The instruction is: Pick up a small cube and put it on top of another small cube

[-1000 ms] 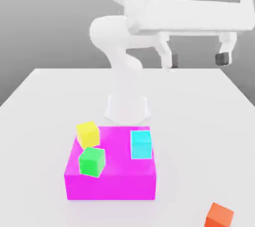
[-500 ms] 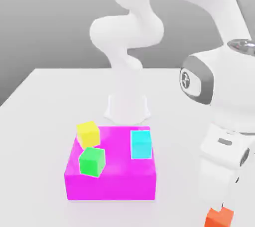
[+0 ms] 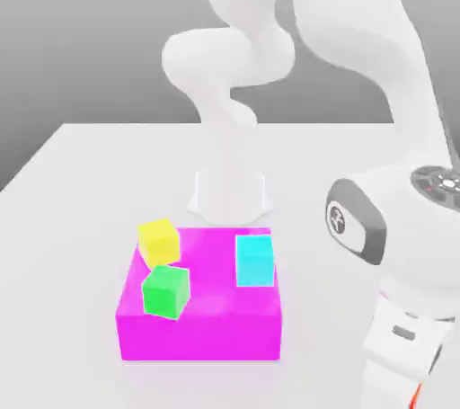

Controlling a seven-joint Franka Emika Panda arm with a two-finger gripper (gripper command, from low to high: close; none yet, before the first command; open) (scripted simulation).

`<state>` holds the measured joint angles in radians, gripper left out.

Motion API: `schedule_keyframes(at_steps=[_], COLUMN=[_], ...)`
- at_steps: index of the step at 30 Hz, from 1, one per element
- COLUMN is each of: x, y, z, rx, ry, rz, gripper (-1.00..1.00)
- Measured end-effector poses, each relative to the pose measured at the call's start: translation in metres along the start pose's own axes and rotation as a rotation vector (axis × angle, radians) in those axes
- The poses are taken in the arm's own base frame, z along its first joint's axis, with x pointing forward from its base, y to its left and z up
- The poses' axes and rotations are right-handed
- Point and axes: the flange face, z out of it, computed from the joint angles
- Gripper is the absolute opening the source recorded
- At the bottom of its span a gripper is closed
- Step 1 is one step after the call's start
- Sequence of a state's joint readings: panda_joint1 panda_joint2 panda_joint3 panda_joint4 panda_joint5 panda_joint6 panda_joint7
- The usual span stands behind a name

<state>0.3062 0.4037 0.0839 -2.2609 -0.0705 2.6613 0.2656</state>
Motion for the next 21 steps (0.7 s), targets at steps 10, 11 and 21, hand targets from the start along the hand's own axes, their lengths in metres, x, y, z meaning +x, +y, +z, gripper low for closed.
schedule_keyframes(at_steps=[10, 11, 21], x=[-0.054, -0.062, -0.146], y=[0.065, 0.073, 0.121], z=[-0.092, -0.099, -0.147], rx=[0.02, 0.021, 0.017], ry=[-0.005, -0.006, -0.005], rz=[0.346, 0.386, 0.748], gripper=[-1.0, -1.0, -1.0])
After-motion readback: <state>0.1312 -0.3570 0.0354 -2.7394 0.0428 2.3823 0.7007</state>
